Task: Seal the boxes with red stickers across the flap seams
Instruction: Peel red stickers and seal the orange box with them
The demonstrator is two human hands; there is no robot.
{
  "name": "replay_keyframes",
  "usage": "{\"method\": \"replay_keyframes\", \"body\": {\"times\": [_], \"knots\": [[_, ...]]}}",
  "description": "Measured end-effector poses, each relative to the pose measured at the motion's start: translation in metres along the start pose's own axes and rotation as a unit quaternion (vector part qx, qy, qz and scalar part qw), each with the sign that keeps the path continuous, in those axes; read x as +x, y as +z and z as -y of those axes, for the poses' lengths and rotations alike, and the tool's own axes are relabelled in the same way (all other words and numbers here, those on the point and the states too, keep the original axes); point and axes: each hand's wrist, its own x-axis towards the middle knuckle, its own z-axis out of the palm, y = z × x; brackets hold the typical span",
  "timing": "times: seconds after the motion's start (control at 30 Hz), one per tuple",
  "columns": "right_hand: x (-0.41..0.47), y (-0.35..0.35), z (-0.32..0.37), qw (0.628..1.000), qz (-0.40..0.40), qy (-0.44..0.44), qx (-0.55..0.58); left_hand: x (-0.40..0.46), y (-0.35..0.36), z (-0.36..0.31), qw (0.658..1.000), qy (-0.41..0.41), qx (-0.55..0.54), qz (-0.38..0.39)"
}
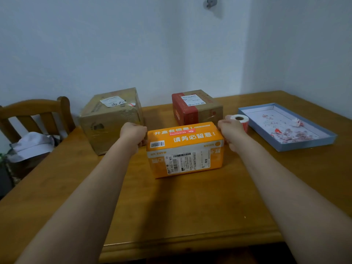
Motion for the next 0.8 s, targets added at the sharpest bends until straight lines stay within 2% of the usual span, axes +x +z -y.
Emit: {"method": "replay_keyframes", "body": {"times": [0.07, 0.13, 0.23, 0.3, 0.6, 0.8], "knots": [[-0.006, -0.001, -0.011, 0.998, 0.019, 0.054, 0.021, -0.005, -0.006, 0.008, 0.999, -0.038, 0.02, -0.014], [-0.013, -0.001, -0.023, 0.994, 0.032, 0.084, 0.056, -0.015, -0.009, 0.016, 0.996, -0.083, 0.038, 0.02], [-0.02, 0.005, -0.038, 0.988, 0.043, 0.09, 0.117, -0.024, -0.009, 0.025, 0.987, -0.128, 0.021, 0.099], [-0.027, 0.007, -0.036, 0.988, 0.05, 0.079, 0.119, -0.03, -0.01, 0.024, 0.984, -0.13, 0.009, 0.121], [-0.036, -0.007, -0.005, 0.997, 0.059, 0.015, 0.049, -0.045, -0.022, 0.002, 0.99, -0.11, -0.035, 0.082], [-0.042, -0.011, 0.012, 0.999, 0.038, 0.0, 0.025, -0.042, -0.027, -0.008, 0.991, -0.066, -0.108, 0.042]]}}
